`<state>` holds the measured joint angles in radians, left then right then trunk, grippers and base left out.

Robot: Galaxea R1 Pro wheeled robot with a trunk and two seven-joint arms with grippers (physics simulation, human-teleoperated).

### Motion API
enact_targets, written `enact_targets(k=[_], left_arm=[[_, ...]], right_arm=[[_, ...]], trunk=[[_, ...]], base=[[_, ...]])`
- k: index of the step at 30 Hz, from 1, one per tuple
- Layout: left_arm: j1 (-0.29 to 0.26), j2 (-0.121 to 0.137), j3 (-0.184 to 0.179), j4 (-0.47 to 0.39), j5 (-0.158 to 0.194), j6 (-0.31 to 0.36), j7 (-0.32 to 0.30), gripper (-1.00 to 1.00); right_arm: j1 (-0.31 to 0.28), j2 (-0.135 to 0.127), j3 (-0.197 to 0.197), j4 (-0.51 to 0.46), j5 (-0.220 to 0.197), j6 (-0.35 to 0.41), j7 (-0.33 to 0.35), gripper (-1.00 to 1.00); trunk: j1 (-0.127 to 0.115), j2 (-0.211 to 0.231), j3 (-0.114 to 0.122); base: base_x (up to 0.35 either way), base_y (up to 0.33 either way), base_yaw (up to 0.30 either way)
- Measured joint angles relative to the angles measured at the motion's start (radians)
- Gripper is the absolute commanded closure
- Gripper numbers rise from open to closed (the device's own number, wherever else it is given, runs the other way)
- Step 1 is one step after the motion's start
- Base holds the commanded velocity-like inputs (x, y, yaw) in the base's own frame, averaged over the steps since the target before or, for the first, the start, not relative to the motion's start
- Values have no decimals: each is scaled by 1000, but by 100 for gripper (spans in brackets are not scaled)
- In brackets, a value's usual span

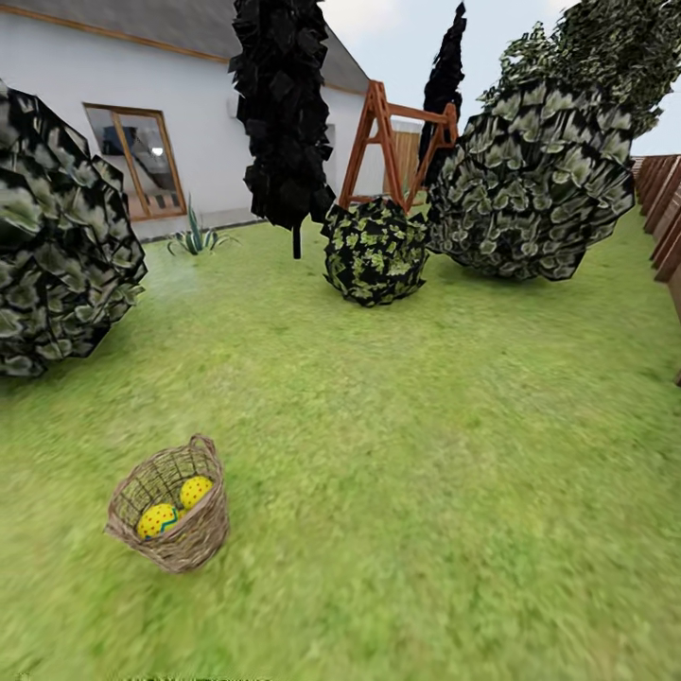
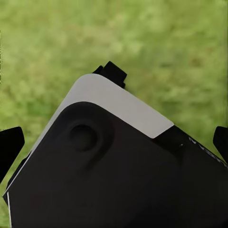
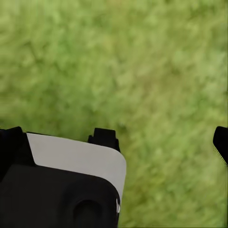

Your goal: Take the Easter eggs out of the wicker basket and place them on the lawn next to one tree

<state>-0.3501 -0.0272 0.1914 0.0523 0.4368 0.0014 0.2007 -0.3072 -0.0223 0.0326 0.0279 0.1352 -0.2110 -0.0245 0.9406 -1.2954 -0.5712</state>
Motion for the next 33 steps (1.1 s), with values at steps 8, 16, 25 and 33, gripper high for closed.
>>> enact_targets(k=[8,16,25,33], left_arm=[[0,0,0,0,0,0,0,-100],[0,0,0,0,0,1,0,-100],[0,1,0,0,0,1,0,-100],[0,0,0,0,0,0,0,-100]], right_arm=[[0,0,0,0,0,0,0,-100],[0,0,0,0,0,0,0,-100],[0,0,0,0,1,0,0,-100],[0,1,0,0,0,0,0,-100]], trunk=[[0,0,-5],[0,0,-10],[0,0,-15],[0,0,-20]], base=[[65,-82,270],[221,-239,270],[255,-223,270],[86,-68,270]])
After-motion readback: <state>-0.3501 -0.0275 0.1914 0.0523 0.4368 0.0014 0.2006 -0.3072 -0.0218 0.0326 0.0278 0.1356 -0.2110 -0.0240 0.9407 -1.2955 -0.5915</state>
